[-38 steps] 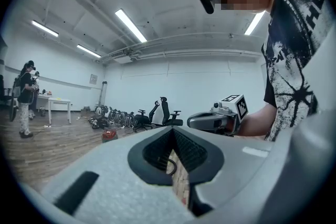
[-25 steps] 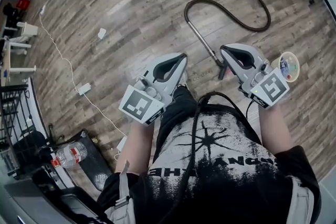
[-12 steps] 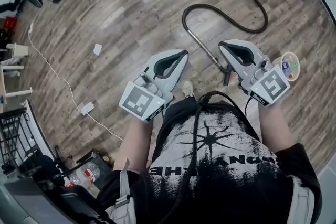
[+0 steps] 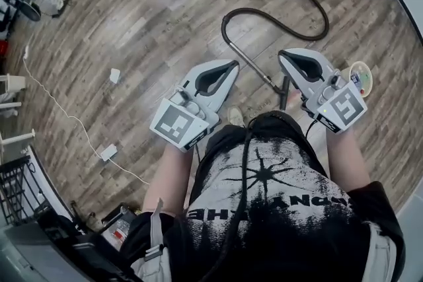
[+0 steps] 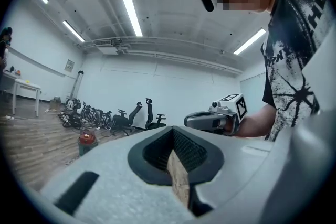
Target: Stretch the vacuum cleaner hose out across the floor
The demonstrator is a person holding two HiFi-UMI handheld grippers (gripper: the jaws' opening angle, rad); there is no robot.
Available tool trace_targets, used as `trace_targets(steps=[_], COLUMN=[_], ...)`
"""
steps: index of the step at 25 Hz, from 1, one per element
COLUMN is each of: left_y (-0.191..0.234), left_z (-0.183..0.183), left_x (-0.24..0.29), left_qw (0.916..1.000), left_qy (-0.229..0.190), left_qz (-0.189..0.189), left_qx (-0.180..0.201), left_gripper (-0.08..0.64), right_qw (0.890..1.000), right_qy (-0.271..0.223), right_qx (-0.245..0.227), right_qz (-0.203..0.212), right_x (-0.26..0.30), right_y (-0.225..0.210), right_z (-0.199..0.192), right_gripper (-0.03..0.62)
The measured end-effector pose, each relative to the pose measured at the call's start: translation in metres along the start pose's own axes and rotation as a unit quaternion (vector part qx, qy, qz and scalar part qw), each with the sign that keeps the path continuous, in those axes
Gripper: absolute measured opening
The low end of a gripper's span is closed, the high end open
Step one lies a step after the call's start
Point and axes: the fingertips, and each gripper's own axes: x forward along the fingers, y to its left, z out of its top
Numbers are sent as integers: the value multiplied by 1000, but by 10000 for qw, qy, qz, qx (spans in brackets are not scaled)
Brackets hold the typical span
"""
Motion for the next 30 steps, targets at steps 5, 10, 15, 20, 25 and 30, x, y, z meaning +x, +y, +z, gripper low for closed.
trace_targets(steps=[5, 10, 15, 20, 25, 30], left_y=[7, 4, -2, -17, -30, -35], left_z=[0, 5, 9, 16, 11, 4], left_x=[15, 37, 73, 100, 116, 130], left_qw=[9999, 9998, 9997, 9993, 9987, 9971], left_qy=[72, 123, 179, 324, 399, 522], left_qz=[-112, -126, -60, 43, 290, 532], left_qx=[25, 111, 129, 205, 157, 164], left_gripper=[0, 0, 0, 0, 0, 0], right_qw=[10000, 9999, 9999, 9999, 9994, 9982], right_qy=[-30, -115, -150, -134, -178, -179], right_qx=[15, 35, -12, 12, 96, 75], right_qz=[-70, -102, -56, 60, 288, 569], right_x=[3, -8, -30, -55, -70, -74], right_y=[-16, -38, -67, -88, -99, -107], right_z=[-1, 2, 3, -1, -13, -22], right_gripper=[5, 5, 5, 5, 5, 5])
